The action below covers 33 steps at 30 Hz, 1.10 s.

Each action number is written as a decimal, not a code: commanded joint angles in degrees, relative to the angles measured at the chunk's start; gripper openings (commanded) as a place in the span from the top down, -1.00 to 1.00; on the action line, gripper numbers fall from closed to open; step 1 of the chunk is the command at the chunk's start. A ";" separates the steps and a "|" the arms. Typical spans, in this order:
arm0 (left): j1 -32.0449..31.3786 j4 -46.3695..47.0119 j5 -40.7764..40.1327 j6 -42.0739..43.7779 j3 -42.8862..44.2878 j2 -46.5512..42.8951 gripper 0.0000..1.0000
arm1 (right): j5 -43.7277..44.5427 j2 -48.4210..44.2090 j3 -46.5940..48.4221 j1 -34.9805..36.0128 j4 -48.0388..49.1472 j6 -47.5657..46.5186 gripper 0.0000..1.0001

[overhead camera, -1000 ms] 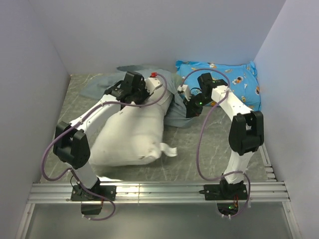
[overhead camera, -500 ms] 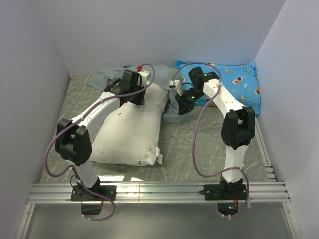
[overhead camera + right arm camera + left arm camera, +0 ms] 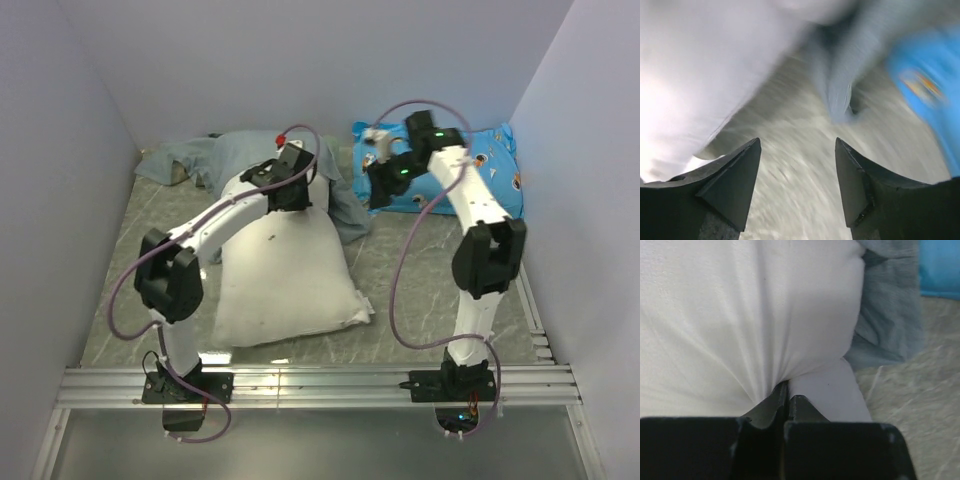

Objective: Put the pillow into the pillowcase

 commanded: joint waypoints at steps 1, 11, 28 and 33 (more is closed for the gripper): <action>-1.74 1.84 -0.07 -14.09 6.64 5.19 0.99 | 5.27 -8.80 0.58 -9.23 -2.09 4.30 -0.39; -5.08 8.97 -1.98 -11.67 8.25 0.55 0.48 | -5.27 -20.76 -15.23 -9.95 -3.86 17.57 -0.65; 3.70 14.59 -9.28 55.23 2.26 -1.84 -0.41 | 1.84 -25.07 -31.84 -6.17 -1.23 29.34 -0.70; 4.93 19.43 -9.47 60.76 4.63 3.52 -0.37 | 0.87 -22.35 -34.31 -6.17 -0.18 29.87 -0.71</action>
